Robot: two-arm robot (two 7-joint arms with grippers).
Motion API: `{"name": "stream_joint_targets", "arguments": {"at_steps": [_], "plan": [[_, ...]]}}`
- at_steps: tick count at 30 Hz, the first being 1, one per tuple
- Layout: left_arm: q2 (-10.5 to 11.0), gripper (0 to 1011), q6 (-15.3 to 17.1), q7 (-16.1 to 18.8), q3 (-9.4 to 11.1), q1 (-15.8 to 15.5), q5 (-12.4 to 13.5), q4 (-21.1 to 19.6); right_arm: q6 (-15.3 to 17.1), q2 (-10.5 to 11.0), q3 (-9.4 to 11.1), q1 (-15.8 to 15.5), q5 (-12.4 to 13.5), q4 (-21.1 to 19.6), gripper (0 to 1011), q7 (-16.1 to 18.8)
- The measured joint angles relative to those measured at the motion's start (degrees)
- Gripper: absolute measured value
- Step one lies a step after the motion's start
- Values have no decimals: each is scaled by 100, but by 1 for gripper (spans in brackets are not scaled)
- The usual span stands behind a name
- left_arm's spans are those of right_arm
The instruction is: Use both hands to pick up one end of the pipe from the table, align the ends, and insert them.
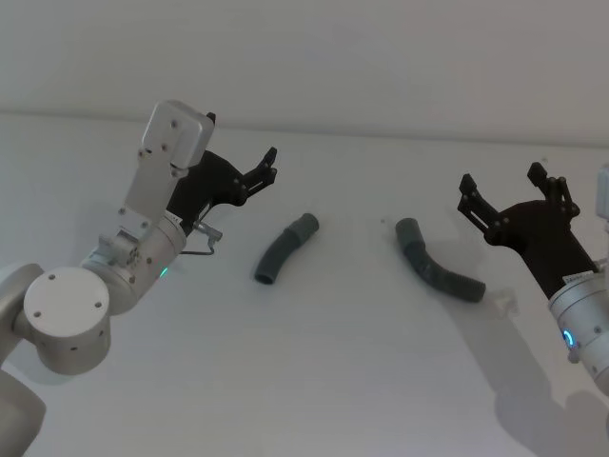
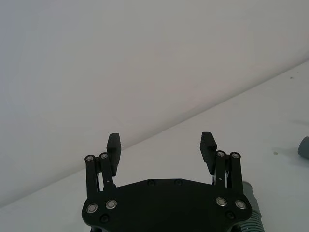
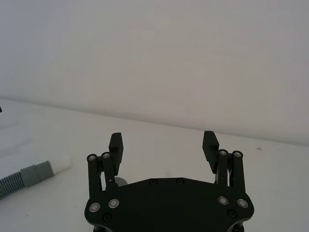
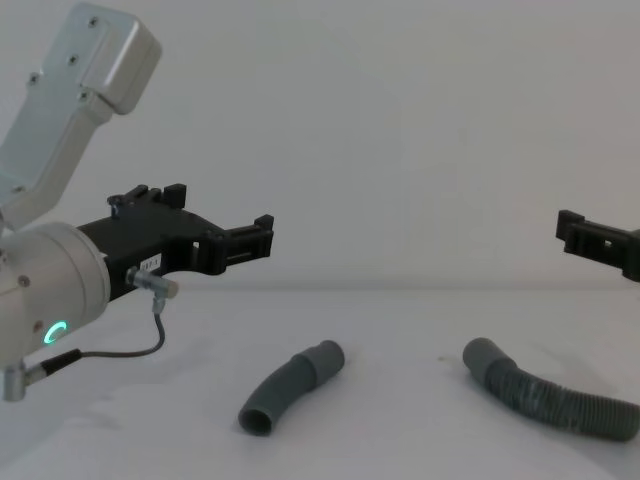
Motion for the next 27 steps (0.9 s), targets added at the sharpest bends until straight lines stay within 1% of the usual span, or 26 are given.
{"name": "stream_joint_targets", "arguments": {"at_steps": [27], "plan": [[0, 1001, 1, -1, 0, 0, -1, 0, 0, 0, 0, 0, 0, 0, 1000, 1]]}}
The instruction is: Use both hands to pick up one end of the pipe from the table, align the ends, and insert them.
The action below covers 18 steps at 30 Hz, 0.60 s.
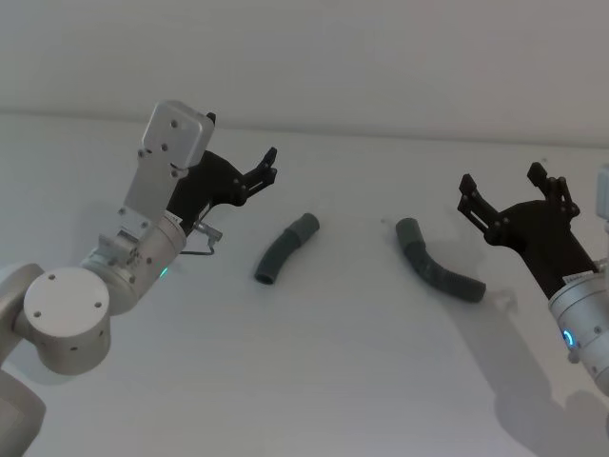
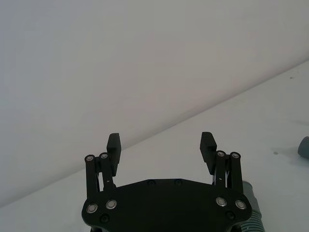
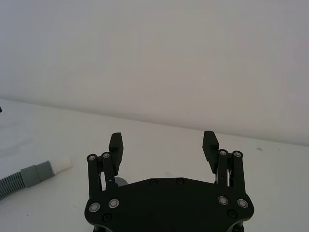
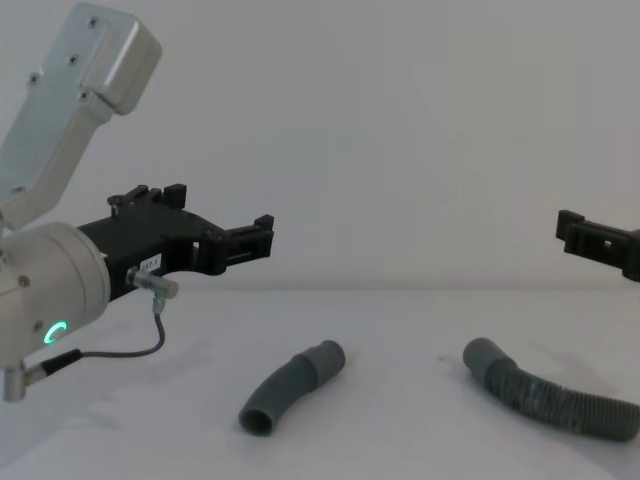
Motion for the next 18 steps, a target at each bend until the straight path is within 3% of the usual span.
{"name": "stream_joint_targets", "arguments": {"at_steps": [18], "plan": [[-1, 1001, 0, -1, 0, 0, 0, 0, 0, 0, 0, 0, 0, 0, 1000, 0]]}}
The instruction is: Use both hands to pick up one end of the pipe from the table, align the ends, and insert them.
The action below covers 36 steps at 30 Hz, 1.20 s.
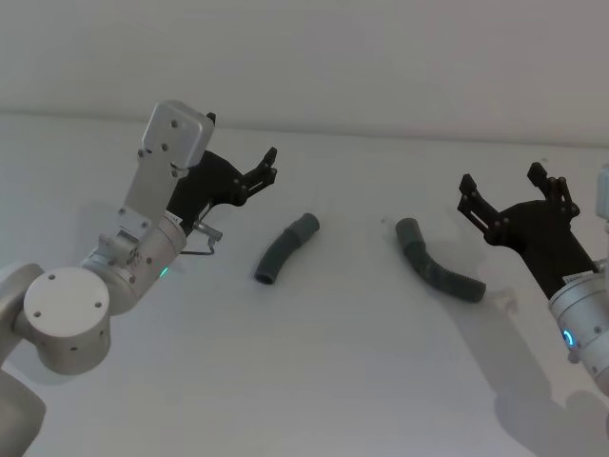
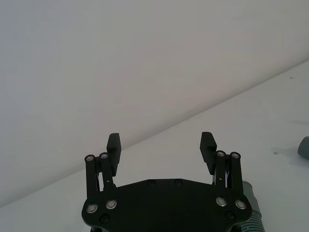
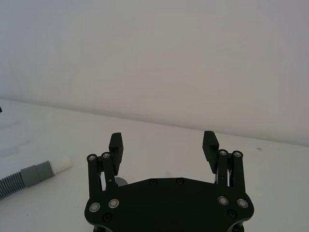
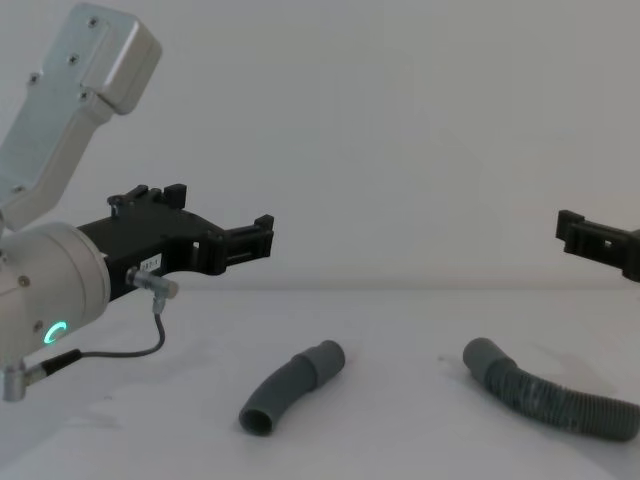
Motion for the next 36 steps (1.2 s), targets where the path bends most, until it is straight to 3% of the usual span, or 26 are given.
{"name": "stream_joint_targets", "arguments": {"at_steps": [6, 13, 22, 36], "plan": [[3, 1001, 26, -55, -2, -26, -10, 0, 29, 3, -5, 19, -2, -2, 1000, 20], [26, 1001, 237, -329, -11, -118, -179, -1, 309, 77, -26, 91, -8, -79, 1000, 120], [36, 1001, 782, -792, 14, -229, -507, 0, 856, 201, -46, 191, -10, -195, 1000, 251], [-59, 1001, 1478, -1035, 100, -139, -759, 11, 1394, 203, -110, 224, -10, -199, 1000, 345]]}}
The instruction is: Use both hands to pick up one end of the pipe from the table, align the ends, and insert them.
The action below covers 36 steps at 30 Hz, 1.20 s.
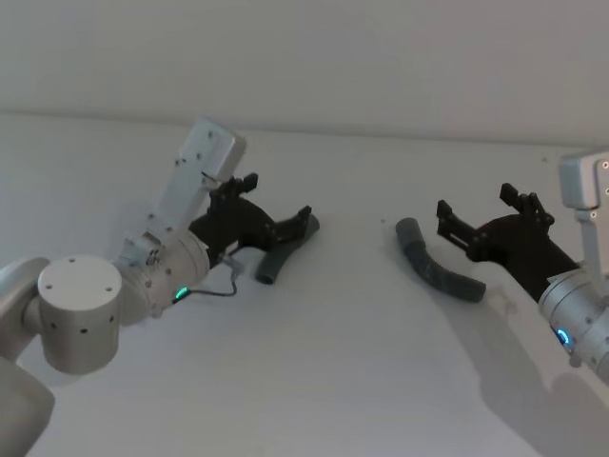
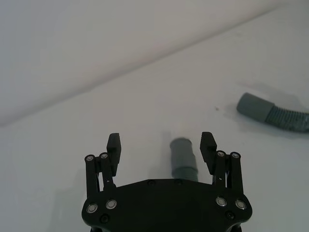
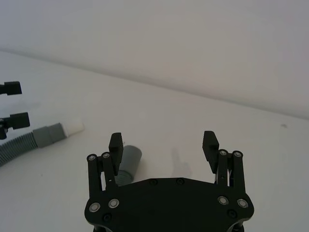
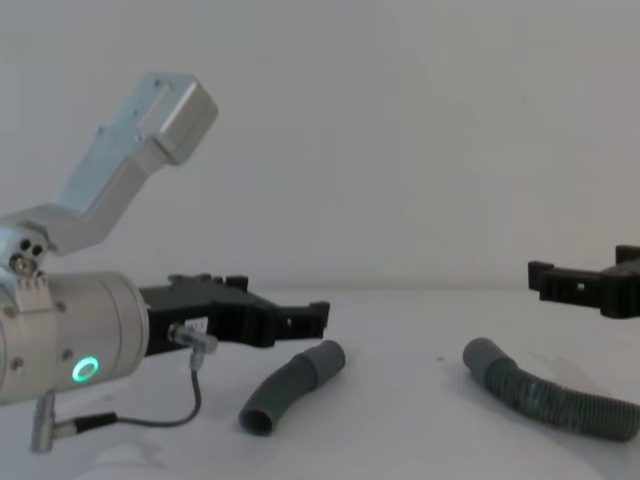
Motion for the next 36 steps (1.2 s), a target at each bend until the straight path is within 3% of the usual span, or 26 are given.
{"name": "stream_joint_targets", "arguments": {"at_steps": [10, 22, 36], "plan": [[-29, 1001, 498, 20, 40, 41, -9, -181, 284, -72, -47, 0, 7, -9, 1000, 48], [-6, 1001, 1109, 35, 106, -14, 53, -419, 924, -49, -95, 16, 83, -225, 1000, 181], [-70, 1001, 1265, 1, 112, -15, 108, -320, 1393, 26, -195, 43, 64, -249, 1000, 358]]}}
